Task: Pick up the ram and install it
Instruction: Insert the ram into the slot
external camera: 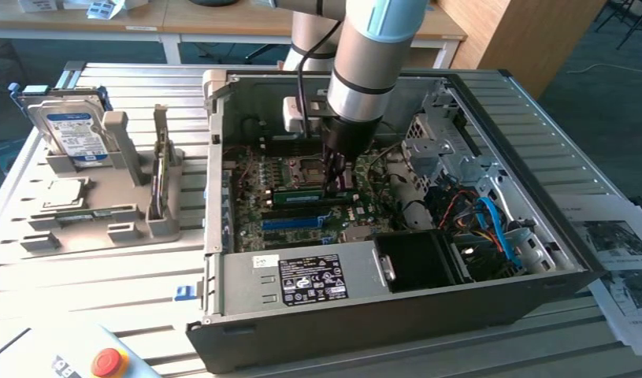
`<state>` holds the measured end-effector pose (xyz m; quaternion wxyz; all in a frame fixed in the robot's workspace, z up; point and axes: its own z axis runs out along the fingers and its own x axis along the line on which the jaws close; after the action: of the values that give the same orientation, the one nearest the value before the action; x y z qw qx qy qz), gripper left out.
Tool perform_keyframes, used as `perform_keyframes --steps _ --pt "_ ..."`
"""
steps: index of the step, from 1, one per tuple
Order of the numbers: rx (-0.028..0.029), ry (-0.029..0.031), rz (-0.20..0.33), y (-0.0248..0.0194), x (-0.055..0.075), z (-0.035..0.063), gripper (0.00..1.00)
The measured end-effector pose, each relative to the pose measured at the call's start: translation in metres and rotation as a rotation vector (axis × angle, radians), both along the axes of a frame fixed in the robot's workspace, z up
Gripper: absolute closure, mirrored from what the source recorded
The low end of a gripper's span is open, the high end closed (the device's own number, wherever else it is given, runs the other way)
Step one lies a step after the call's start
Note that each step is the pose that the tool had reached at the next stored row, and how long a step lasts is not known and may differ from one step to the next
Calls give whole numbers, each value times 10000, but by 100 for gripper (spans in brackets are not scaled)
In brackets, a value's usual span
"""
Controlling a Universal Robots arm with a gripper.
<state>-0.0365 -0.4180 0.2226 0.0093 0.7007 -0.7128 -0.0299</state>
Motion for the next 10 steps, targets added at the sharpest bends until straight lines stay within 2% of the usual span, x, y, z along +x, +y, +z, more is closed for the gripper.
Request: perform_keyframes --steps 10 --pt "0 0 0 0 0 0 81"
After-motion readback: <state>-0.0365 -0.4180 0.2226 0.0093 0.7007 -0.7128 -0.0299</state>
